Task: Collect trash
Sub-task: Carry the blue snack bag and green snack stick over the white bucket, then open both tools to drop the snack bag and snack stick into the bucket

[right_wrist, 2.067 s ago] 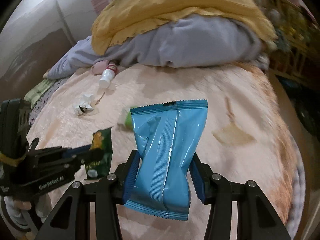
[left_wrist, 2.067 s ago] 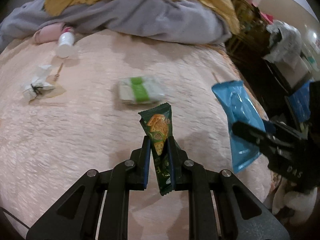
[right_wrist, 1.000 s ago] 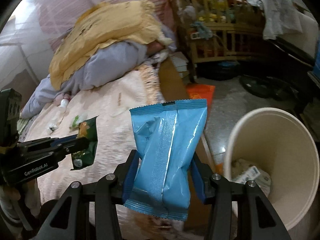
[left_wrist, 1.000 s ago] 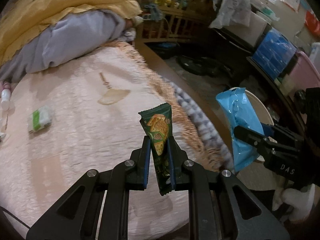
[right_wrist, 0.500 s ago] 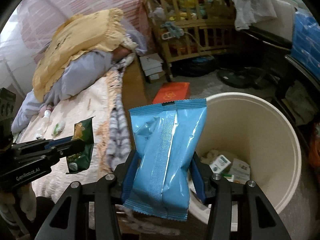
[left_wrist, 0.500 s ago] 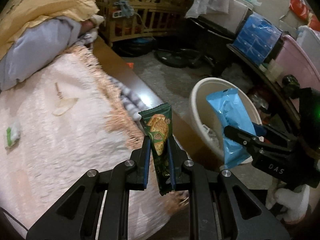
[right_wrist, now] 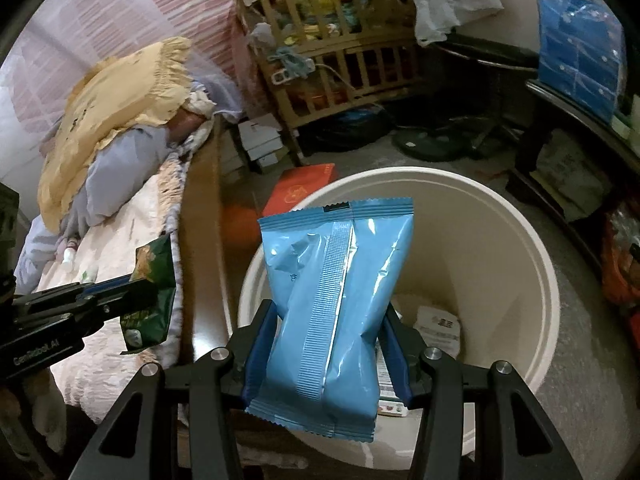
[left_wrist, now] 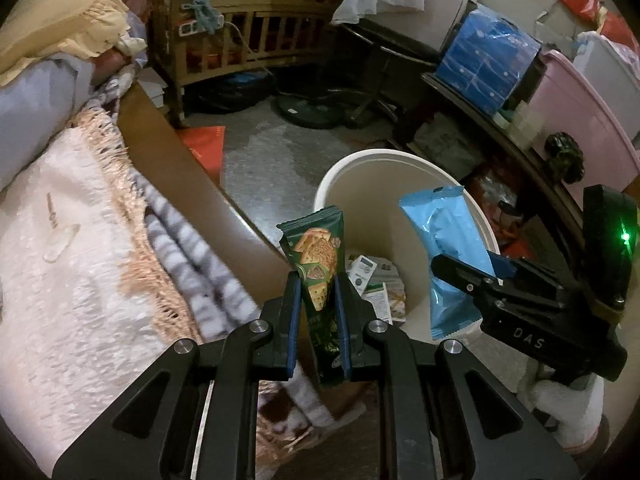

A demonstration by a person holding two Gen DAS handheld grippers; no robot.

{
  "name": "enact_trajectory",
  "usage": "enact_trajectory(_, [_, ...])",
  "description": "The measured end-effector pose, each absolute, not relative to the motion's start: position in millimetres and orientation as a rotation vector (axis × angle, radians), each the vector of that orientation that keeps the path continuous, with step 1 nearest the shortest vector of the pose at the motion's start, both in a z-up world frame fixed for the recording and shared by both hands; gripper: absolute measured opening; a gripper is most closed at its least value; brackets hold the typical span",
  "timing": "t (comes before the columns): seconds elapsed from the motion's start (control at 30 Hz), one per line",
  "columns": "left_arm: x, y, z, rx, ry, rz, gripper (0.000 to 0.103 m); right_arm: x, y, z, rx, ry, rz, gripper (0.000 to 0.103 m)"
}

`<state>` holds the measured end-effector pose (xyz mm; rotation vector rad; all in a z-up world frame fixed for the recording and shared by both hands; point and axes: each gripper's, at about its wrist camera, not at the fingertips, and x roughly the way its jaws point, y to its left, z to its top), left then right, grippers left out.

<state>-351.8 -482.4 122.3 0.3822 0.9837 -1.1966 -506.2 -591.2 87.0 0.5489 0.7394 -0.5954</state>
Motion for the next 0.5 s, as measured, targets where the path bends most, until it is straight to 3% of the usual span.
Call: enact_trajectory(0.5, [-364, -512, 118, 0.349, 1.014, -1.255, 0.014, -525, -607, 82, 0.576, 0.727, -0.662, 0.049])
